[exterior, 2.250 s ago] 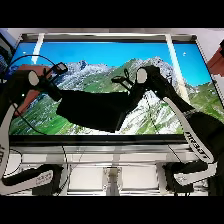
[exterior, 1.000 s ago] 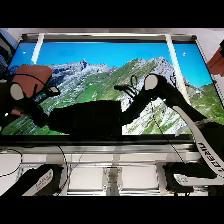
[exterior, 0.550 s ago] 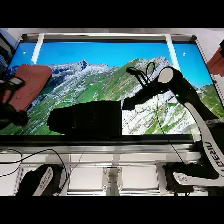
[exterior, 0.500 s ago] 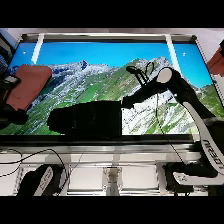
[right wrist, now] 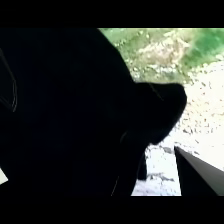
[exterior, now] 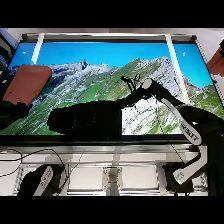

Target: Fold the clothes and pants, and hang the long-sleeved shirts on hangers.

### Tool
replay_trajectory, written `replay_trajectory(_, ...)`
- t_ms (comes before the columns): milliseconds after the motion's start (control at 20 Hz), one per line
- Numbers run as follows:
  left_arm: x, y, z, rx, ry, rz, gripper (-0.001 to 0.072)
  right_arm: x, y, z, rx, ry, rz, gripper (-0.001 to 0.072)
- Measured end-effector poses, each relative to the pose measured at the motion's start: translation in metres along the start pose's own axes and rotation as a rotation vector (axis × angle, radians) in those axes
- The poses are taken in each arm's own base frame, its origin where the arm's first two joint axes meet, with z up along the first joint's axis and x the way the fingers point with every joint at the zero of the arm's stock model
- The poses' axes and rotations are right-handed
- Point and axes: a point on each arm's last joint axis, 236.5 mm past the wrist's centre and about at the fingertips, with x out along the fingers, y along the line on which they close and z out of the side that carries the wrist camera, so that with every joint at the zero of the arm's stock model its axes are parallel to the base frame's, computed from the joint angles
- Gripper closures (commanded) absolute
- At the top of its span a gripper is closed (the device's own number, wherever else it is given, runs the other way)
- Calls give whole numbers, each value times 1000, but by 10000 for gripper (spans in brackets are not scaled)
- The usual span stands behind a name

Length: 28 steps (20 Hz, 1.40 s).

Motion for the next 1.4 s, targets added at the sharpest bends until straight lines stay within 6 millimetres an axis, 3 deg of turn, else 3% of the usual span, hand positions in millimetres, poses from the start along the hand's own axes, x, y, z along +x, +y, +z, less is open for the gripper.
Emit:
replay_trajectory(50,2,0,0,-4,3,-5,329,7,1,-1,7,6,13,54)
replay_trajectory(150,6,-1,0,-13,12,-14,330,19,7,-4,6,18,36,250)
replay_trajectory(200,8,-1,0,-15,17,-18,330,25,12,-6,-1,27,45,398)
replay_trajectory(250,11,-1,0,-17,24,-23,330,30,17,-8,-11,34,53,616)
replay_trajectory(300,13,-1,0,-21,30,-26,330,34,21,-8,-23,38,57,701)
replay_trajectory(450,19,-1,-1,-27,47,-36,330,31,29,1,-57,23,63,701)
replay_trajectory(550,22,-1,-2,-29,54,-40,330,11,20,17,-55,-6,32,701)
replay_trajectory(700,23,-1,-2,-30,59,-42,330,-46,-33,32,3,-38,-104,701)
replay_trajectory(800,24,-1,-2,-30,61,-44,331,-98,-87,26,93,-53,-218,701)
replay_trajectory(900,24,-1,-2,-30,61,-44,330,-157,-148,3,217,-65,-333,700)
replay_trajectory(1000,24,-1,-2,-30,61,-44,330,-215,-202,-35,364,-79,-418,701)
replay_trajectory(1150,24,-1,-2,-30,61,-44,330,-293,-263,-105,599,-132,-505,700)
replay_trajectory(1250,24,-1,-2,-30,61,-44,330,-336,-290,-154,751,-184,-542,699)
replay_trajectory(1300,24,-1,-2,-31,61,-44,331,-355,-299,-179,819,-208,-559,652)
replay_trajectory(1400,24,-1,-2,-31,61,-44,331,-383,-309,-221,932,-253,-578,367)
